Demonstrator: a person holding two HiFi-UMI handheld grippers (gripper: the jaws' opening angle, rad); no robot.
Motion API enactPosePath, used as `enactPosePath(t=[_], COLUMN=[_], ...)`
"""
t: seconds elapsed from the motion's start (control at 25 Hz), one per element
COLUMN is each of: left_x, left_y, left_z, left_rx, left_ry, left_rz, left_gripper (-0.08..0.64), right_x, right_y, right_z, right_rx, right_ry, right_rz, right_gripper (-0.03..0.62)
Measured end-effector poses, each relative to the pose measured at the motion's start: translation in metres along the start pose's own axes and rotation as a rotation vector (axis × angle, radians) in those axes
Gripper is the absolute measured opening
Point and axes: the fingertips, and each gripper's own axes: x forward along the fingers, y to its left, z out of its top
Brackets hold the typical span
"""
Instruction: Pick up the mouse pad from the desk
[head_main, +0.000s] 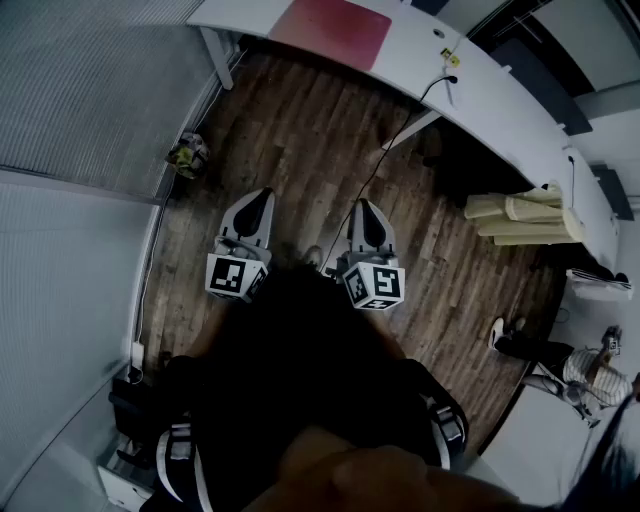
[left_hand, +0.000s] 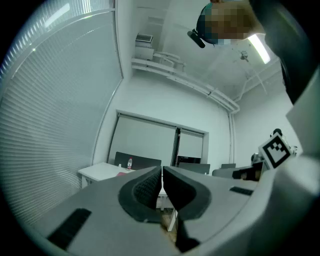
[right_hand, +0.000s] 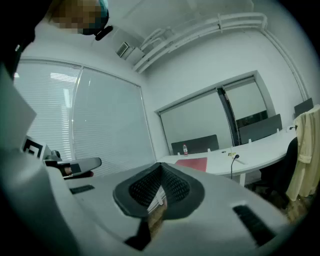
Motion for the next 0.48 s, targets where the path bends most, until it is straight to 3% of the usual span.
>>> enactPosePath(t=[0.08, 0.48], left_x=[0.0, 0.006], left_y=[0.002, -0.019], left_z=[-0.002, -0.001], left_rx=[0.021, 0.009], left_ry=[-0.043, 0.0], left_rz=[0.0, -0.006], left_gripper=[0.009, 0.009], right_x=[0.0, -0.006], right_y=[0.001, -0.01], right_z=[0.0, 0.001], right_rx=[-0.003, -0.011], right_ry=[-0.002, 0.001], right_rz=[0.001, 0.025], right_gripper=[0.002, 0.002])
